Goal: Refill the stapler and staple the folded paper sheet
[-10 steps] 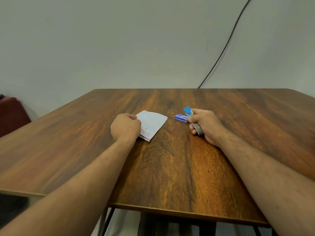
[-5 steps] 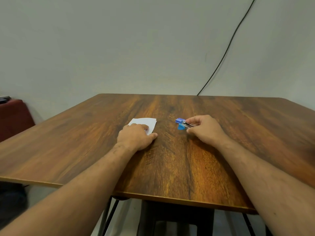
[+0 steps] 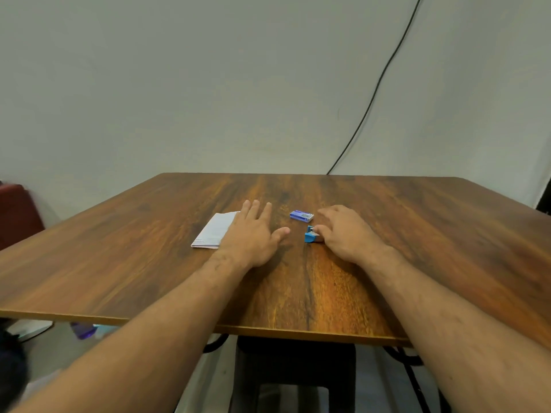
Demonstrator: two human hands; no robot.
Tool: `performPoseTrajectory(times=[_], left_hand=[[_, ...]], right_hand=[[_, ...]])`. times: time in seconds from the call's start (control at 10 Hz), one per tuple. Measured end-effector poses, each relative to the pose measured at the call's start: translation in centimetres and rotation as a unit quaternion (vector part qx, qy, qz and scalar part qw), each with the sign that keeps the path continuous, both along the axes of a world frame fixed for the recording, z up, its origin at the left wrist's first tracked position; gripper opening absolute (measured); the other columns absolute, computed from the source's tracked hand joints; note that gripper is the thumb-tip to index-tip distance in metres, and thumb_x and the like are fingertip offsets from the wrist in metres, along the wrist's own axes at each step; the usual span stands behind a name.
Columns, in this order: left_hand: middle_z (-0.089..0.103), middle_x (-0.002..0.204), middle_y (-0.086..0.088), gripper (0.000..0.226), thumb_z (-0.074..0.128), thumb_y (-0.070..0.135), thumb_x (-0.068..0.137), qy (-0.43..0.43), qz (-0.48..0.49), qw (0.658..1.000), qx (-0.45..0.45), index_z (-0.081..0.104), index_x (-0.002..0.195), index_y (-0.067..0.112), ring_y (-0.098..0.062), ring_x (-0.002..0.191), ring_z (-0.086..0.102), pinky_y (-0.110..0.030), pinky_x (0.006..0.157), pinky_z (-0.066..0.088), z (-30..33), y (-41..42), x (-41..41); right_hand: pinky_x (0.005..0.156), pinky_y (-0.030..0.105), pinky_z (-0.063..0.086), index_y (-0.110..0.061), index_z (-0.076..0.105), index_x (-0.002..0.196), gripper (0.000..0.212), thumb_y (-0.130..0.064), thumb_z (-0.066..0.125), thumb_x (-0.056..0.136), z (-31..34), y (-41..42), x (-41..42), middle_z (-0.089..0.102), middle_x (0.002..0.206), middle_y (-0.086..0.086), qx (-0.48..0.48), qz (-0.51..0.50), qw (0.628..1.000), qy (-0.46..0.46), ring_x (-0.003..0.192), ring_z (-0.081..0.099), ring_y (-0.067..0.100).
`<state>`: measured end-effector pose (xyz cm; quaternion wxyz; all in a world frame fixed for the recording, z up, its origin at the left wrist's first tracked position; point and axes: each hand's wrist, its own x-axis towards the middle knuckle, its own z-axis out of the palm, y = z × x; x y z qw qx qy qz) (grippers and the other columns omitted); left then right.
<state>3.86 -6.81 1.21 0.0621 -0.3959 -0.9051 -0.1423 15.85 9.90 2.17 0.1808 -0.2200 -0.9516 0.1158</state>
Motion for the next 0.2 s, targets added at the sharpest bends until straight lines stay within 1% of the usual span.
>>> performPoseTrajectory(times=[0.1,0.2], left_hand=[[-0.006,0.172,-0.009,0.081,0.025,0.059,0.104,0.026,-0.021,0.999,0.026,-0.002,0.163,0.010,-0.025,0.158,-0.011,-0.038,0.126,-0.002,-0.2,2.1,-0.7],[-0.011,0.172,-0.010,0.081,0.022,0.057,0.105,0.062,-0.033,0.996,0.059,-0.007,0.162,0.008,-0.023,0.158,-0.014,-0.037,0.126,-0.004,0.6,4.4,-2.4]], right_hand=[[0.126,0.044,0.009,-0.017,0.021,0.160,0.065,-0.047,0.039,0.105,0.4,0.9,-0.7,0.014,0.170,0.008,0.045,0.001,0.999,0.007,0.157,0.004,0.027],[0.125,0.048,-0.004,-0.018,0.002,0.162,0.076,-0.058,0.029,0.103,1.3,2.2,-2.3,-0.007,0.171,0.005,0.089,-0.006,0.996,0.030,0.156,-0.015,0.025]])
